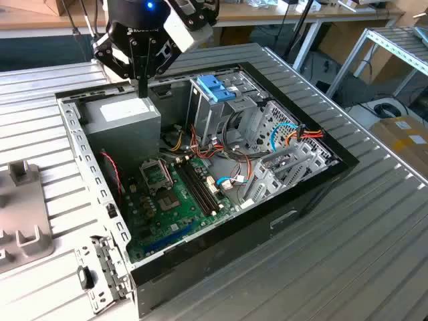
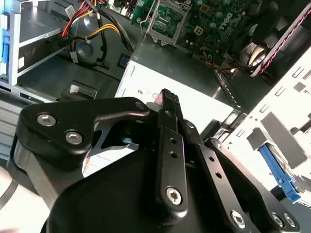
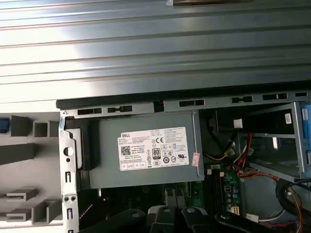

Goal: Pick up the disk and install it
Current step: 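Reach for the disk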

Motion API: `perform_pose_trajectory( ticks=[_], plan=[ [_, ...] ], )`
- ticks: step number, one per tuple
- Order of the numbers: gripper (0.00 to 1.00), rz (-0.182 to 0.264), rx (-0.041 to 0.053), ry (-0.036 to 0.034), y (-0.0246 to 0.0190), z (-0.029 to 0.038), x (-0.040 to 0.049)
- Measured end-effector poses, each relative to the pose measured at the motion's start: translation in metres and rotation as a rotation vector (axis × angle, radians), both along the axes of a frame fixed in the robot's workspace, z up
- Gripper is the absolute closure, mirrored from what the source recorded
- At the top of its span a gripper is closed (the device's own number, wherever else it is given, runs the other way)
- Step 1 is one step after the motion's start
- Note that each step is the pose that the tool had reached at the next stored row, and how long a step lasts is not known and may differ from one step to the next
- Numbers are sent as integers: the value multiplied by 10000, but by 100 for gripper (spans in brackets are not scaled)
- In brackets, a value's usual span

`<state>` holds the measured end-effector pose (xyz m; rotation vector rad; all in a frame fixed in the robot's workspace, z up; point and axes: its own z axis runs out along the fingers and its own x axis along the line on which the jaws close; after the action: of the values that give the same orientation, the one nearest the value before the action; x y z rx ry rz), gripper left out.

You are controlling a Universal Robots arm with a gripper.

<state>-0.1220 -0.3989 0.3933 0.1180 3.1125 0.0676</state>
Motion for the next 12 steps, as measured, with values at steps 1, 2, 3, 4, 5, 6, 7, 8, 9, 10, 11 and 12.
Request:
perform_pose_trajectory(
  ticks=[1, 2, 3, 4, 5, 6, 7, 8, 9, 10, 11, 12],
  plan=[
    [90, 0, 0, 0, 0, 0, 0],
    [90, 0, 0, 0, 0, 0, -1],
    [90, -1, 1, -1, 0, 0, -5],
    [90, -2, 0, 0, 0, 0, -9],
    [90, -1, 1, -1, 0, -1, -14],
    [90, 0, 1, -1, 0, -1, -19],
    [90, 0, 1, 0, 0, 0, -29],
    [90, 0, 0, 0, 0, 0, -40],
    [90, 0, 0, 0, 0, 0, -45],
    [90, 0, 0, 0, 0, 0, -52],
    [90, 0, 0, 0, 0, 0, -58],
    [90, 0, 0, 0, 0, 0, -64]
  ],
)
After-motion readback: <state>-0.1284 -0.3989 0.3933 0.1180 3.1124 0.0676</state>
